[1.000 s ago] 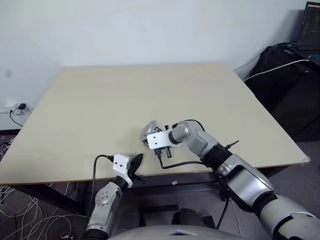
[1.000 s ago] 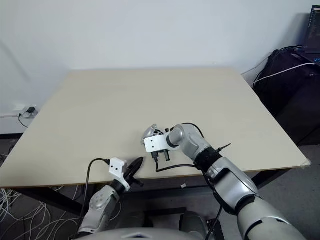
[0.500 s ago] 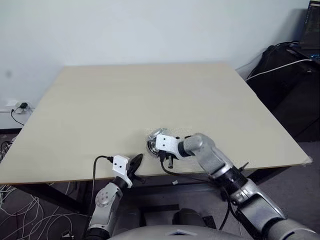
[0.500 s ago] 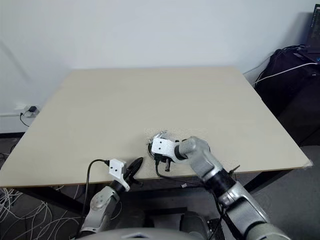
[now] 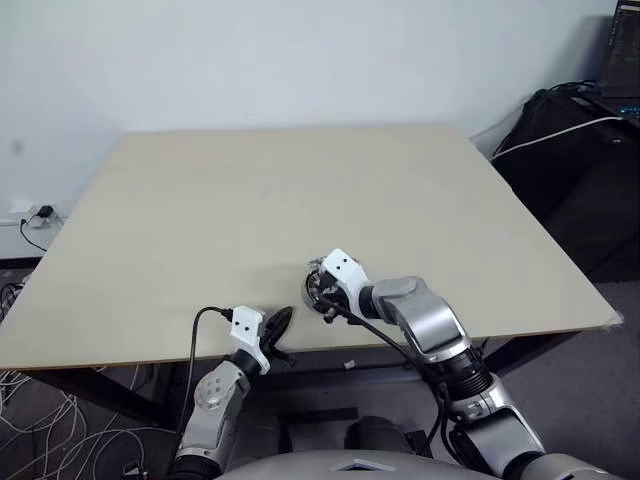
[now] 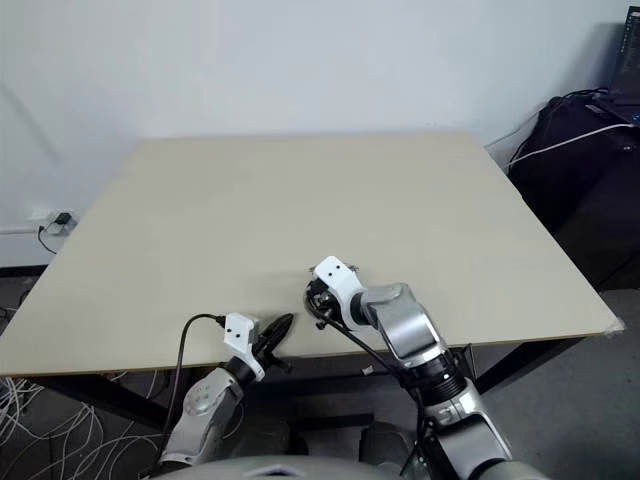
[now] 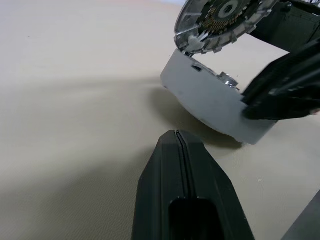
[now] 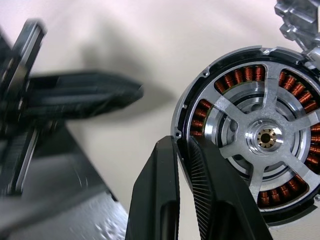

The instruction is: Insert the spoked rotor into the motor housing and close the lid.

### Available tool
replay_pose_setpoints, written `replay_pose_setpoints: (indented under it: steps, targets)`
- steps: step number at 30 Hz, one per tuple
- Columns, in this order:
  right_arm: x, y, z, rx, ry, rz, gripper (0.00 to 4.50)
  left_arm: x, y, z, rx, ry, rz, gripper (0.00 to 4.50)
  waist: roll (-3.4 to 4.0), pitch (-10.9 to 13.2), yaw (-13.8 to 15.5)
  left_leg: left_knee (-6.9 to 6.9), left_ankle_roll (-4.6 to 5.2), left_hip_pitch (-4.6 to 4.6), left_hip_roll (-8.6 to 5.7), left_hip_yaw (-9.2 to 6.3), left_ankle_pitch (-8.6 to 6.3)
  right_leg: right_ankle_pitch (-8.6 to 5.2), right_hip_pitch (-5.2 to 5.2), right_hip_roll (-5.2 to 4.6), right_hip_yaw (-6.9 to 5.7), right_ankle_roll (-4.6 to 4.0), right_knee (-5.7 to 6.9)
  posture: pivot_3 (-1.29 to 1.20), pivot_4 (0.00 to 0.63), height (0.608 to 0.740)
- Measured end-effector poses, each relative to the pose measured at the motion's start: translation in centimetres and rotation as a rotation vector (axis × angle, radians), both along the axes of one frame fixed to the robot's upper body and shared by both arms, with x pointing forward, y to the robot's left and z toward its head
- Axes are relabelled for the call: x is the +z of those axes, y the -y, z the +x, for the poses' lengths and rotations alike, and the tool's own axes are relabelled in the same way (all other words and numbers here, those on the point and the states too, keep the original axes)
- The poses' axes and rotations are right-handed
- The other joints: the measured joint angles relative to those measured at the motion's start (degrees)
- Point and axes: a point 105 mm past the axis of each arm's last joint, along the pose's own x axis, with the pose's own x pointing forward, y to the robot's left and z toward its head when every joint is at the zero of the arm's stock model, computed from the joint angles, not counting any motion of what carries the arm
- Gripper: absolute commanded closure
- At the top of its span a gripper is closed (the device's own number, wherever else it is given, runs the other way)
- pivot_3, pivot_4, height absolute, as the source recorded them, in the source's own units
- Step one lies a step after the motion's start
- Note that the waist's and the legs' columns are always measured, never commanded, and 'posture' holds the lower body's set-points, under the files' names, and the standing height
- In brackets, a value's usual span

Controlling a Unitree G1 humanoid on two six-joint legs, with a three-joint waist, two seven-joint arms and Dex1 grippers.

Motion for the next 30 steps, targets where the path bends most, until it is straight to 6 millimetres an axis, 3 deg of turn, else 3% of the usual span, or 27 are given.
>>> replay_pose_setpoints:
  steps: [9, 16, 30]
  targets:
    - [0.9, -2.1, 0.6, -0.11, -0.076, 0.055, 4.4, 0.1, -0.3, -0.2, 0.022, -0.006, 0.002, 4.5, 0.0, 0.0, 0.0, 0.0, 0.0, -0.09, -0.01, 0.0, 0.0, 0.0, -0.04, 0.0, -0.02, 0.0, -0.02, 0.0, 0.0, 0.74]
    - [0.5, -1.4, 0.7, -0.155, -0.098, 0.025, 4.4, 0.4, -0.3, -0.1, 0.024, -0.005, 0.001, 4.5, 0.01, 0.0, 0.0, 0.02, 0.01, -0.13, -0.04, -0.01, 0.0, 0.0, -0.06, -0.01, -0.04, 0.0, -0.02, 0.0, 0.0, 0.74]
    - [0.9, -1.9, 1.6, -0.35, -0.191, 0.097, 4.4, 0.6, -0.1, -0.1, 0.019, -0.014, 0.0, 4.5, 0.04, 0.0, 0.0, 0.03, 0.02, -0.13, -0.03, 0.0, 0.01, 0.01, -0.02, 0.19, -0.08, 0.04, -0.03, 0.0, 0.0, 0.74]
